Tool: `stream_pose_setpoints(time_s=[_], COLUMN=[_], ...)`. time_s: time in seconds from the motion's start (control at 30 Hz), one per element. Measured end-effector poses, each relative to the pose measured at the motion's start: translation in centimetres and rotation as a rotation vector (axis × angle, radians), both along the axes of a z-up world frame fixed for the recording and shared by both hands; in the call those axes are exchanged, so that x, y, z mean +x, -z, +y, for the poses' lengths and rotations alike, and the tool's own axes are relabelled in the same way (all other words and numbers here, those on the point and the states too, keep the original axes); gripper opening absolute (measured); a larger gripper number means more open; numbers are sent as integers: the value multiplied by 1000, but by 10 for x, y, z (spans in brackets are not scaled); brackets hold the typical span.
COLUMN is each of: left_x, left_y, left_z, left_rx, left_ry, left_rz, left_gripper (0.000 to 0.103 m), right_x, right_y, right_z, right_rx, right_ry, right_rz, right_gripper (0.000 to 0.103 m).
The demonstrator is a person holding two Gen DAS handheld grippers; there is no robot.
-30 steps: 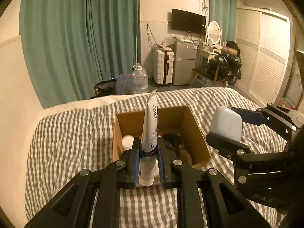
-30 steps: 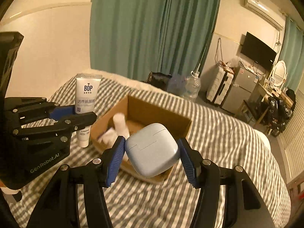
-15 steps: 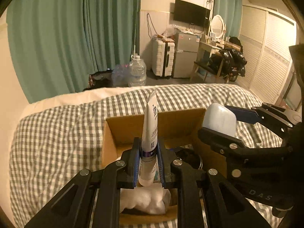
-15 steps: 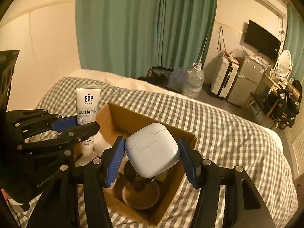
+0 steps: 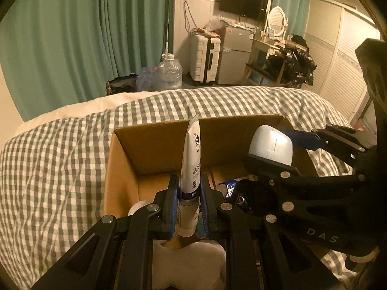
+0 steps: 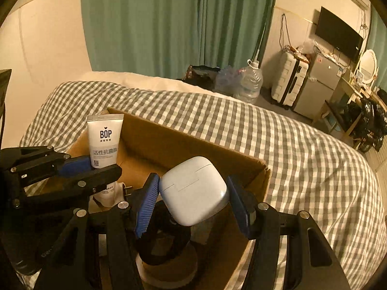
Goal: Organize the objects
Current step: 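Drop the tube into the box with the left tool while the right tool drops the earbud case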
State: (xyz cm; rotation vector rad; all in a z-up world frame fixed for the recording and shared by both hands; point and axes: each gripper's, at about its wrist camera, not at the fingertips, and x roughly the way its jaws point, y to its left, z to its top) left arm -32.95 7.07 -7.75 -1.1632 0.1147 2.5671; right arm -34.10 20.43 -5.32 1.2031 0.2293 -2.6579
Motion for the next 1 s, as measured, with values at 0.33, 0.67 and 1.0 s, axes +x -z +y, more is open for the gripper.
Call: stream_pose_setpoints(time_s=[0.33,0.67,1.0], left_x=[10,40,87], left_y=[-4,-46,-114], left_z=[-3,-24,-53], left_rx=[34,1,-1], left_ry=[-2,-42,-91], left_rz=[6,75,198], left_gripper=[19,52,81], right_x=[11,41,92], right_y=[-3,-53,-123], right_z=[2,-2,0], right_rx=[-10,16,27], right_ry=[24,58,86], right_rz=[28,100,209], right_gripper=[66,78,90])
